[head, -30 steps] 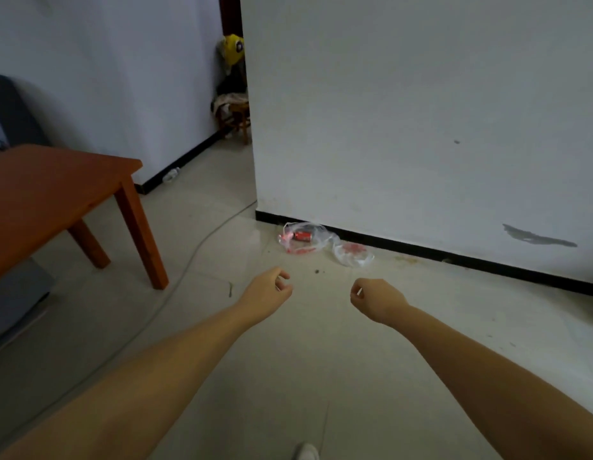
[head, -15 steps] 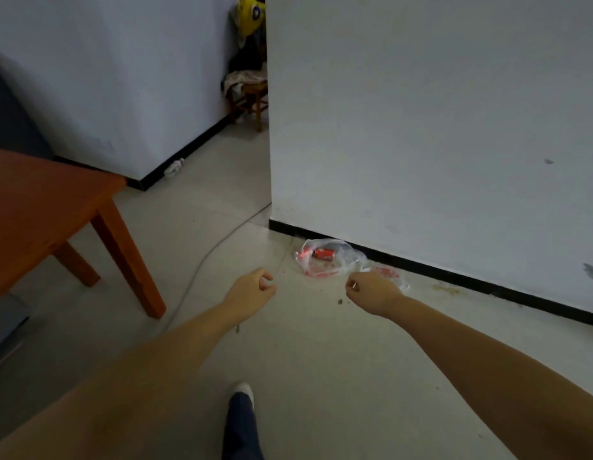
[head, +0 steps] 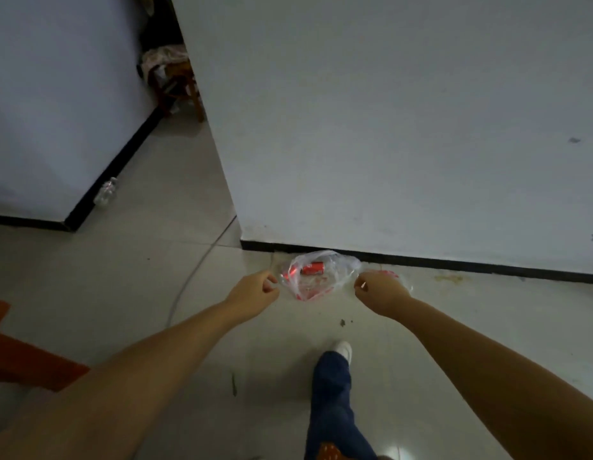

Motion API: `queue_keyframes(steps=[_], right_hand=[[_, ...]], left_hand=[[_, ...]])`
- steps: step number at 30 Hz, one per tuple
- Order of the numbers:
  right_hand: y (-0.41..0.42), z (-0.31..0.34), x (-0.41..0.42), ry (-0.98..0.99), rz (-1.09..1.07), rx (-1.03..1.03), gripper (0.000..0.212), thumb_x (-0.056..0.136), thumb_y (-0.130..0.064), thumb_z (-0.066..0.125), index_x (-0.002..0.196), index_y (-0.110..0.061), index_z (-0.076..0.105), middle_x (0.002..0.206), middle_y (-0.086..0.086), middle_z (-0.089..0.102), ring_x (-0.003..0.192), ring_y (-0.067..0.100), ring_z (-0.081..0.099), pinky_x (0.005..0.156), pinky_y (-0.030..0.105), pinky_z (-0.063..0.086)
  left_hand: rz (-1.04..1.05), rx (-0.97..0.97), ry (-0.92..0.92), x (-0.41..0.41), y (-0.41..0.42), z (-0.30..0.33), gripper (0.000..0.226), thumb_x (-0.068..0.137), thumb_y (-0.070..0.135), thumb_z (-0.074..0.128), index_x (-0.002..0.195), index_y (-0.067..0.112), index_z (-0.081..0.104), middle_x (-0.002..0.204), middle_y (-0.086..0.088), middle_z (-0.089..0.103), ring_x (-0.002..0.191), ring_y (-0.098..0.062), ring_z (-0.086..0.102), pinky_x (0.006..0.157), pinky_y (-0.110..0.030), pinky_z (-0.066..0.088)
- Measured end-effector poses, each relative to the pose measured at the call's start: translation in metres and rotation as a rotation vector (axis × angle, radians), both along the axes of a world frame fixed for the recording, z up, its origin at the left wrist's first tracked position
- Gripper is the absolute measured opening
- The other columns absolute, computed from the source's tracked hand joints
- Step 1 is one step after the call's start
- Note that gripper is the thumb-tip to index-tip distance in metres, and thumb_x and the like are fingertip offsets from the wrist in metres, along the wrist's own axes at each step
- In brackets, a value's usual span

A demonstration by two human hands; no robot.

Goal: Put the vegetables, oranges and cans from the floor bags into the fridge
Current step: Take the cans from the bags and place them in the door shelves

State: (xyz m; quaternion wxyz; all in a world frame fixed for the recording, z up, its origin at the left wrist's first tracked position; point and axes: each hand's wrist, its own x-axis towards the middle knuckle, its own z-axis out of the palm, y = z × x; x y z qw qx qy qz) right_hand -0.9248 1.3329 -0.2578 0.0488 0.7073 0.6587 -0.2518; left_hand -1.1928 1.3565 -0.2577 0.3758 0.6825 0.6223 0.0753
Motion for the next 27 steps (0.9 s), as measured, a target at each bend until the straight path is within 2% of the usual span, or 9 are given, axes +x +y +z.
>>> queue_keyframes(steps=[5,8,11,14,16,20,22,24,27], right_hand=[[0.118,-0.034,0.028,0.051,-0.004,-0.065,0.028,0.097,-0.025,0.040,0.113,-0.012,0.059,0.111,0.010,0.065,0.098,0.026,0.061,0.079,0.033,0.047],[0.176,-0.068,0.044,0.013,0.016,-0.109,0.028,0.097,-0.028,0.039,0.115,-0.018,0.058,0.110,0.007,0.065,0.098,0.025,0.062,0.074,0.029,0.044],[0.220,-0.129,0.050,0.064,-0.030,-0.171,0.029,0.096,-0.028,0.041,0.116,-0.017,0.059,0.109,0.007,0.066,0.094,0.023,0.063,0.078,0.032,0.050],[0.261,-0.219,0.047,0.088,-0.055,-0.219,0.029,0.096,-0.030,0.041,0.115,-0.017,0.059,0.107,0.006,0.067,0.094,0.021,0.063,0.081,0.031,0.052],[0.288,-0.294,0.046,0.096,-0.041,-0.228,0.029,0.097,-0.030,0.041,0.115,-0.016,0.059,0.108,0.006,0.067,0.094,0.021,0.063,0.082,0.032,0.052],[0.345,-0.448,0.041,0.106,-0.002,-0.224,0.028,0.097,-0.025,0.040,0.110,-0.013,0.061,0.105,0.007,0.066,0.091,0.021,0.063,0.081,0.032,0.052],[0.373,-0.514,0.036,0.105,0.084,-0.196,0.030,0.099,-0.024,0.036,0.106,-0.013,0.063,0.102,0.003,0.065,0.089,0.018,0.060,0.078,0.028,0.046],[0.403,-0.574,0.032,0.080,0.233,-0.159,0.032,0.100,-0.026,0.035,0.110,-0.018,0.064,0.106,-0.002,0.063,0.093,0.016,0.059,0.081,0.025,0.043],[0.443,-0.640,0.025,0.066,0.389,-0.176,0.026,0.096,-0.034,0.045,0.113,-0.028,0.065,0.113,-0.007,0.065,0.096,0.011,0.060,0.085,0.025,0.045]], left_hand=[[-0.047,-0.081,-0.025,0.044,0.104,-0.045,0.024,0.090,0.020,0.056,0.113,0.012,0.059,0.085,0.002,0.056,0.078,-0.013,0.054,0.065,-0.021,0.040],[-0.032,-0.114,-0.041,0.067,0.160,-0.081,0.021,0.090,0.018,0.056,0.109,0.011,0.060,0.082,0.003,0.056,0.071,-0.010,0.052,0.057,-0.015,0.037],[-0.087,-0.148,-0.047,0.086,0.202,-0.138,0.021,0.092,0.018,0.051,0.111,0.013,0.060,0.079,0.003,0.058,0.067,-0.009,0.051,0.059,-0.015,0.037],[-0.239,-0.163,-0.002,0.098,0.241,-0.229,0.026,0.097,0.017,0.041,0.117,0.012,0.057,0.091,-0.004,0.062,0.067,-0.007,0.050,0.060,-0.013,0.035],[-0.380,-0.141,0.037,0.105,0.268,-0.305,0.028,0.099,0.018,0.037,0.120,0.012,0.054,0.105,-0.008,0.064,0.076,-0.011,0.056,0.065,-0.011,0.036],[-0.615,-0.067,0.122,0.120,0.319,-0.457,0.029,0.099,0.018,0.043,0.126,0.012,0.051,0.117,-0.008,0.060,0.097,-0.017,0.061,0.083,-0.021,0.048],[-0.716,-0.011,0.173,0.127,0.345,-0.526,0.035,0.096,0.018,0.049,0.131,0.015,0.048,0.121,-0.006,0.059,0.102,-0.019,0.061,0.086,-0.029,0.053],[-0.883,0.011,0.272,0.133,0.371,-0.594,0.037,0.093,0.019,0.053,0.129,0.016,0.048,0.120,-0.003,0.060,0.100,-0.020,0.061,0.086,-0.032,0.052],[-1.118,0.029,0.372,0.131,0.403,-0.673,0.027,0.091,0.025,0.051,0.115,0.014,0.059,0.114,-0.008,0.065,0.100,-0.026,0.062,0.087,-0.037,0.050]])
